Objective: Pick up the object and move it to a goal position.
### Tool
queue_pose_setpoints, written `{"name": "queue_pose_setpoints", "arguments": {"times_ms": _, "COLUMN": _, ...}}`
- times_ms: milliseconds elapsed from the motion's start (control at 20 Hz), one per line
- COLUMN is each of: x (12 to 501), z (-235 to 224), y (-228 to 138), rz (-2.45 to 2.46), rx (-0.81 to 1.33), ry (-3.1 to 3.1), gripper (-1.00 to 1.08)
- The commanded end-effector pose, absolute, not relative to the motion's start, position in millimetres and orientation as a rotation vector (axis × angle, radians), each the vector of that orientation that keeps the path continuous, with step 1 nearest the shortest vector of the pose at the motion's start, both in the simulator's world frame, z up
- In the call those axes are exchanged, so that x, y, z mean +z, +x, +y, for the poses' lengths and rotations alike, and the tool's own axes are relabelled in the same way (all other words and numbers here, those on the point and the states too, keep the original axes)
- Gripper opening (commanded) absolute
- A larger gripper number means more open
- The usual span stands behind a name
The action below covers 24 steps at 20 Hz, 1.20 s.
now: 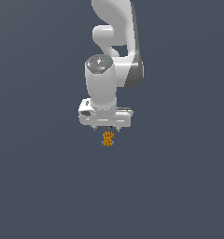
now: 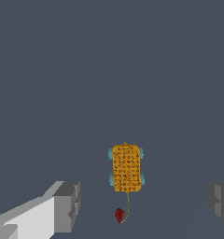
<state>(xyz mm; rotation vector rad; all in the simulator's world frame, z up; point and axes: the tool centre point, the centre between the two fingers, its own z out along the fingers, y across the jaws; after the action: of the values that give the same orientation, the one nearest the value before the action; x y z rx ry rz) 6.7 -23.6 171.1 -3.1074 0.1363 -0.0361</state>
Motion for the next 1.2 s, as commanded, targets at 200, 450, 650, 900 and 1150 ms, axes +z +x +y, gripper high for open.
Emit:
{"name": "queue_pose_setpoints", "arguments": {"times_ms": 200, "x": 173.2, "z": -31.7, "y": 7.7, "rz": 0.131, "rx": -0.046, "ry": -3.114, "gripper": 1.00}}
{"name": "queue_pose_setpoints", "arguments": {"times_ms": 450, "x": 180.6, "z": -50.6, "y": 10.4, "rz": 0.120, "rx": -0.068, "ry": -3.131, "gripper": 1.00}}
{"name": "queue_pose_setpoints", "arguments": {"times_ms": 650, "x": 180.2, "z": -50.2, "y": 10.3, "rz": 0.120, "rx": -0.068, "ry": -3.130, "gripper": 1.00}}
{"name": "queue_pose_setpoints", "arguments": {"times_ms": 900, "x": 167.1, "z": -47.0, "y": 4.5, "rz": 0.116, "rx": -0.061, "ry": -3.132, "gripper": 1.00}}
{"name": "queue_pose_setpoints", "arguments": {"times_ms": 1150, "x": 139.6, "z": -39.9, "y": -9.3, "rz": 0.108, "rx": -0.045, "ry": -3.134, "gripper": 1.00}}
